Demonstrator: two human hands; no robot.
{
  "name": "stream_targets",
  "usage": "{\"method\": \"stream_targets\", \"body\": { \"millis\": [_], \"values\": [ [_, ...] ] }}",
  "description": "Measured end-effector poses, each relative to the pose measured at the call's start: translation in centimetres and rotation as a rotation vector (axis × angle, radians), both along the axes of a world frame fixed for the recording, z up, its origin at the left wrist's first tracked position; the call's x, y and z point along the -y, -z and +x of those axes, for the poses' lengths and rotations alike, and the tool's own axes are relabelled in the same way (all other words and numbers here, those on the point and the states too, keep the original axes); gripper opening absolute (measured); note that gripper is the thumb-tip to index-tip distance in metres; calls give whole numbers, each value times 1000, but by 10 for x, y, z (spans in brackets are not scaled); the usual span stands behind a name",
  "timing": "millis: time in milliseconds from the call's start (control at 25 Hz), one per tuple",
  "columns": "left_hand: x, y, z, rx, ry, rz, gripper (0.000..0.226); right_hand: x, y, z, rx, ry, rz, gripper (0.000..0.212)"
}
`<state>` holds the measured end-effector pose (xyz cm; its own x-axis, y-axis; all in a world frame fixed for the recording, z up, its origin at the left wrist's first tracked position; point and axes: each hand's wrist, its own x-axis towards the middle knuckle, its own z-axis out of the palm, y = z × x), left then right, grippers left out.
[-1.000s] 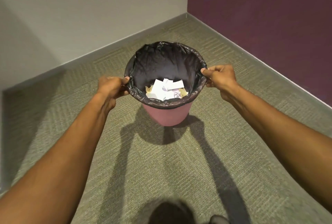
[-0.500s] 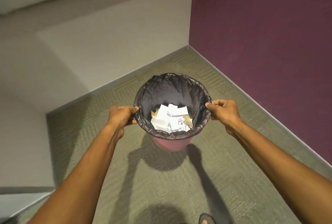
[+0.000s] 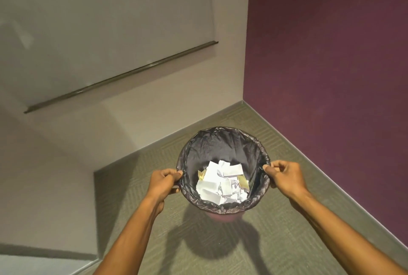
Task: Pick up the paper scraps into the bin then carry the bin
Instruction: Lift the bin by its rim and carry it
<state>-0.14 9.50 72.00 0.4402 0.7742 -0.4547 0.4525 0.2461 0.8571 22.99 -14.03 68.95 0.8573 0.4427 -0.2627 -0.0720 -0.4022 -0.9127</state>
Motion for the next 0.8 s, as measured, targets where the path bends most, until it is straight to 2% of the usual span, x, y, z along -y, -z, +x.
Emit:
{"method": "stream_targets", "body": {
  "millis": [200, 480, 800],
  "values": [
    [4, -34, -3, 25, 6, 17, 22, 3, -36, 0, 43, -66, 0, 24],
    [14, -44, 8, 56, -4, 5, 21, 6, -52, 17, 70, -85, 7, 24],
    [-29, -48, 46, 53, 25, -44, 17, -20, -57, 47, 75, -60, -31, 25]
  ]
}}
